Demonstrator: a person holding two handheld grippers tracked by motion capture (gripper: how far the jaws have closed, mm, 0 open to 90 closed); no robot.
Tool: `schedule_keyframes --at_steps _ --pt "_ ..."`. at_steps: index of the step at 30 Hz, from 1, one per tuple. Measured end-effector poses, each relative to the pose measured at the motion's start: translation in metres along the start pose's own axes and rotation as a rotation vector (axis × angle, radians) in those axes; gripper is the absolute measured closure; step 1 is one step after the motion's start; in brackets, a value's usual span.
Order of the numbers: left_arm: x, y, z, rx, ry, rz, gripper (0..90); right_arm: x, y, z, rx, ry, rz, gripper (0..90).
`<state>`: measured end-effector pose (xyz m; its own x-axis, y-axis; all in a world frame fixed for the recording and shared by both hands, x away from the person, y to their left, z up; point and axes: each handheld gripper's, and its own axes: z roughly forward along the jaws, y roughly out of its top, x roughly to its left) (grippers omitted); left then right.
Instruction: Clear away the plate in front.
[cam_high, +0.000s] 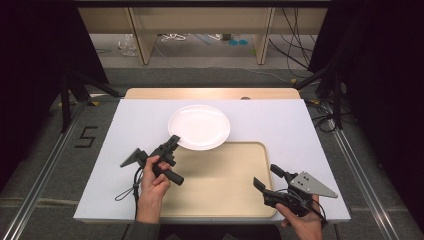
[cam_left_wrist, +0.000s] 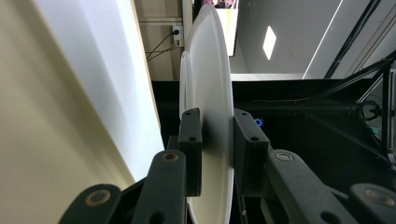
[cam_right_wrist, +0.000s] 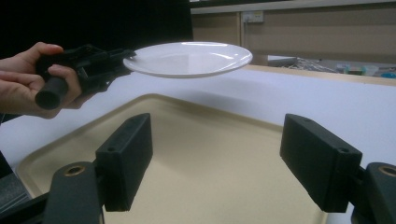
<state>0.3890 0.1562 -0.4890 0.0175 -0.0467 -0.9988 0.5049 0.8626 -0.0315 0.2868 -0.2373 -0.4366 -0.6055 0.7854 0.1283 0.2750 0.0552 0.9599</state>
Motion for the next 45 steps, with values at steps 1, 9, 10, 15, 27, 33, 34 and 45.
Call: schedule_keyframes --at_steps 1,9,10,15,27,33,34,45 --pt "0.0 -0.001 -0.002 -0.004 -0.002 -0.004 75.5 0.0 0.0 0.0 -0.004 -0.003 -0.004 26.4" --pt "0.001 -0.01 -0.015 0.002 -0.045 -0.01 75.2 0.0 0.0 0.0 -0.007 -0.001 -0.005 26.4" --pt "0.001 -0.012 -0.02 0.003 -0.045 -0.004 74.6 0.0 0.0 0.0 -0.002 0.004 0.005 26.4" --pt "0.005 -0.015 -0.026 0.01 -0.052 0.002 74.4 -0.001 0.0 0.0 -0.011 0.007 0.008 26.4" --pt "0.017 -0.027 -0.042 0.04 -0.045 -0.001 73.8 -0.001 0.001 -0.001 -0.011 0.004 0.004 26.3" --pt "0.019 -0.036 -0.05 0.055 -0.041 -0.006 73.7 -0.001 0.001 -0.001 -0.007 0.002 0.006 26.4" --pt "0.02 -0.04 -0.053 0.056 -0.042 -0.008 73.8 -0.001 0.001 -0.002 -0.005 -0.011 0.002 26.4" --pt "0.028 -0.052 -0.068 0.057 -0.025 -0.007 73.4 -0.001 0.001 -0.001 -0.016 -0.005 0.005 26.3"
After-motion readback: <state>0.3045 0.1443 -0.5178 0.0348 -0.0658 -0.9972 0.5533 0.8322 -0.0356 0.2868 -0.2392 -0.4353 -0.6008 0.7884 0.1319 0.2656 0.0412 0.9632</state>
